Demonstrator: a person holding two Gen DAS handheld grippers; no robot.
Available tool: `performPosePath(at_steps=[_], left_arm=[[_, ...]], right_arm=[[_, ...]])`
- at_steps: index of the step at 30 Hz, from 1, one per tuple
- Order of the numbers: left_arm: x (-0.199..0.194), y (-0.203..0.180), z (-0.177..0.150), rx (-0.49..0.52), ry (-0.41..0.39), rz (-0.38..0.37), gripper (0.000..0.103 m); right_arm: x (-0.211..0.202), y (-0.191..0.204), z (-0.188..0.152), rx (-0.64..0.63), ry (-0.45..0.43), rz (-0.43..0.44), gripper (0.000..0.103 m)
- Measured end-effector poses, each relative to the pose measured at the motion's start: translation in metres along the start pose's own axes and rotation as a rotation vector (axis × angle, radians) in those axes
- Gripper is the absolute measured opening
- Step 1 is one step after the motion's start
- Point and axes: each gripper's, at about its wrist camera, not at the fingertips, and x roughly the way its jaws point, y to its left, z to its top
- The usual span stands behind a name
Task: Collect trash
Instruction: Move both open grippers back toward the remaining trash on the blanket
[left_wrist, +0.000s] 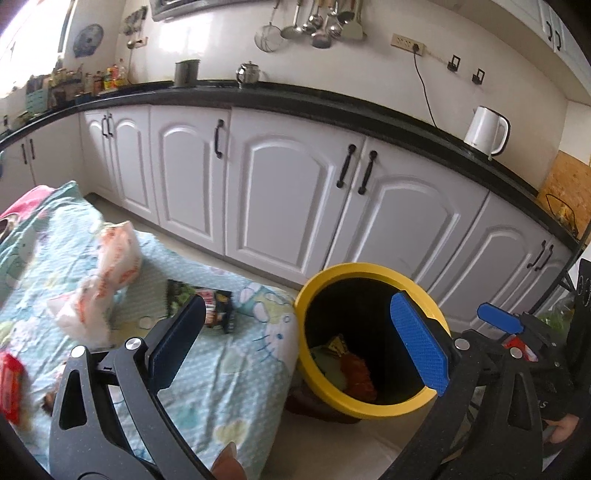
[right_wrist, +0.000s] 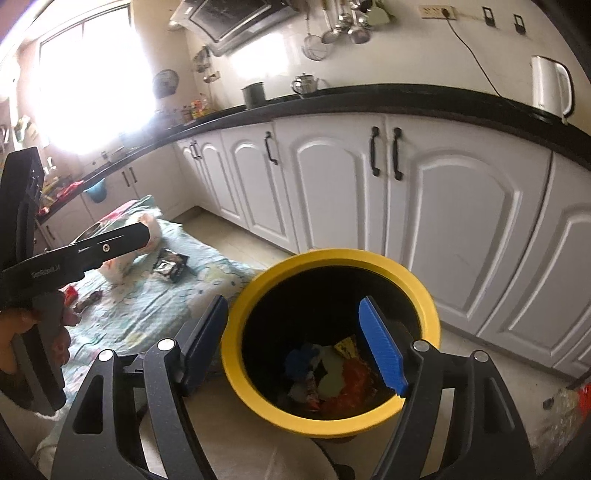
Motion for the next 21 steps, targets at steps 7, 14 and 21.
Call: performPosePath(at_steps=[7, 14, 21], left_arm=[[-0.025, 0.024, -0.003, -0.03, -0.042, 0.039, 0.092], [-0.043, 0.046, -0.004, -0.064, -0.074, 0.072, 0.092], [-0.063, 0.069, -0.005, -0.084, -0.109, 0.13, 0.092]], right_arm=[[-0.003, 0.028, 0.006, -0.042, -0.005, 0.052, 0.071], [-0.003, 0.053, 0.009, -0.083, -0.003, 0.091, 0.071], [0.0, 0.081, 0.009, -0.118, 0.001, 0.134, 0.071]])
